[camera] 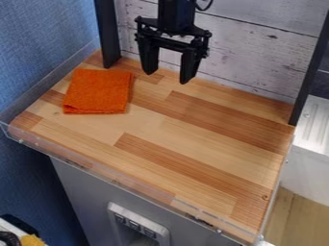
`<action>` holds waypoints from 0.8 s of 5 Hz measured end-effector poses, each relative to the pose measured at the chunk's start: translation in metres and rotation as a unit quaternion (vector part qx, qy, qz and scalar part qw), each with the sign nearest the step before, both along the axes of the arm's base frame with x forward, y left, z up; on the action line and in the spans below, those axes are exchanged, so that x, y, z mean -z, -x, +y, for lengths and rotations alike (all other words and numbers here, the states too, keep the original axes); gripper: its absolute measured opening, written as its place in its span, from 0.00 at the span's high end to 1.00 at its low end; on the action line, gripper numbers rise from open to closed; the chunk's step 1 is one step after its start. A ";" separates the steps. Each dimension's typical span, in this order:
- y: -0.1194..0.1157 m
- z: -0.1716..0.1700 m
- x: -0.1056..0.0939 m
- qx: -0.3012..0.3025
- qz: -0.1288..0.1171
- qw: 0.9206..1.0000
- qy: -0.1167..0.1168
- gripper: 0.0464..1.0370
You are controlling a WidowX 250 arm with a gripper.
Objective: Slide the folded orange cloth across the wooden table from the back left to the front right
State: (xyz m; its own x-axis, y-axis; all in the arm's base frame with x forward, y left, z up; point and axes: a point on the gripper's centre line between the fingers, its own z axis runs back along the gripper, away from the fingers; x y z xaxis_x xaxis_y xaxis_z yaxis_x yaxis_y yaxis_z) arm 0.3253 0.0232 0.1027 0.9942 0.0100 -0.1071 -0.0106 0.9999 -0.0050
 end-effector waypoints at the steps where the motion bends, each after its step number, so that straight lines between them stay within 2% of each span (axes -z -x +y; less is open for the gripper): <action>1: -0.003 0.006 0.000 0.013 -0.012 1.000 0.001 0.04; 2: -0.007 0.026 0.001 0.020 -0.033 0.999 0.005 0.04; 4: -0.015 0.062 0.005 0.047 -0.059 0.997 0.011 0.04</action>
State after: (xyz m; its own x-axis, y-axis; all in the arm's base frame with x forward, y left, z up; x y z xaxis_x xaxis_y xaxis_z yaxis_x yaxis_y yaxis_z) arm 0.3406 0.0855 0.0974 0.9963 -0.0857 0.0118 0.0860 0.9960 -0.0234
